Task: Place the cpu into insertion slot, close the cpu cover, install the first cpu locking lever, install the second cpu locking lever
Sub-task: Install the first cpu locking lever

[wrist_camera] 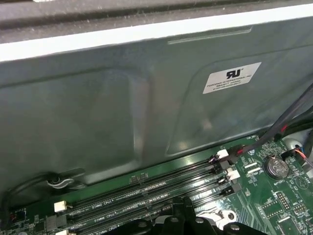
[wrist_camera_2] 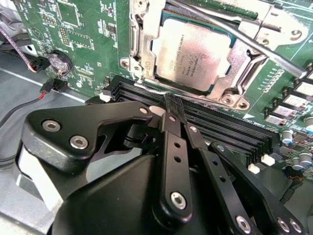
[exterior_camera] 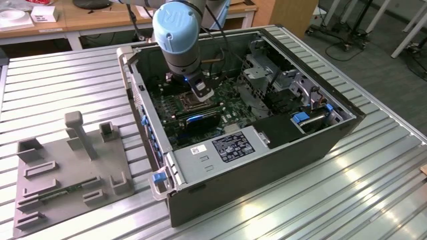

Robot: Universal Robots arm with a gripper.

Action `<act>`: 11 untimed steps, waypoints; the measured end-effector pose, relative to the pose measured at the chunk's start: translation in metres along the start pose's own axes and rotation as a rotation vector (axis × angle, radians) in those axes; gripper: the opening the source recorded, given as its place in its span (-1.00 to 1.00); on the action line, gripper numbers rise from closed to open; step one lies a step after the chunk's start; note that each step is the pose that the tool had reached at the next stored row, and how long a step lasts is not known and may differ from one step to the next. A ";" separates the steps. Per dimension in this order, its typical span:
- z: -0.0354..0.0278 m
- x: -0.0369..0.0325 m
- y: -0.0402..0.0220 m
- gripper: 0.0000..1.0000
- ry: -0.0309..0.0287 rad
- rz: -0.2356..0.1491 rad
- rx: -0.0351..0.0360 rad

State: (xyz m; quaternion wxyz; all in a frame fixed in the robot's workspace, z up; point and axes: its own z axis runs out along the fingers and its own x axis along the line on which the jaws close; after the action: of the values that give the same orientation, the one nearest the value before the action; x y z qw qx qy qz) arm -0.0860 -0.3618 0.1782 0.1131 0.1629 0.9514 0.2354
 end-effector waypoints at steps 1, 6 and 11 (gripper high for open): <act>0.0002 0.0000 -0.0001 -0.79 -0.0001 0.000 0.0004; 0.0012 0.0002 -0.0007 -0.79 -0.0008 0.000 0.0017; 0.0016 0.0003 -0.0009 -0.79 -0.0010 0.000 0.0019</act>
State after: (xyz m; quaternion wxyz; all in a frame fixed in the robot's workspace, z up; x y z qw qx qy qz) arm -0.0860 -0.3618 0.1764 0.1134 0.1633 0.9516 0.2344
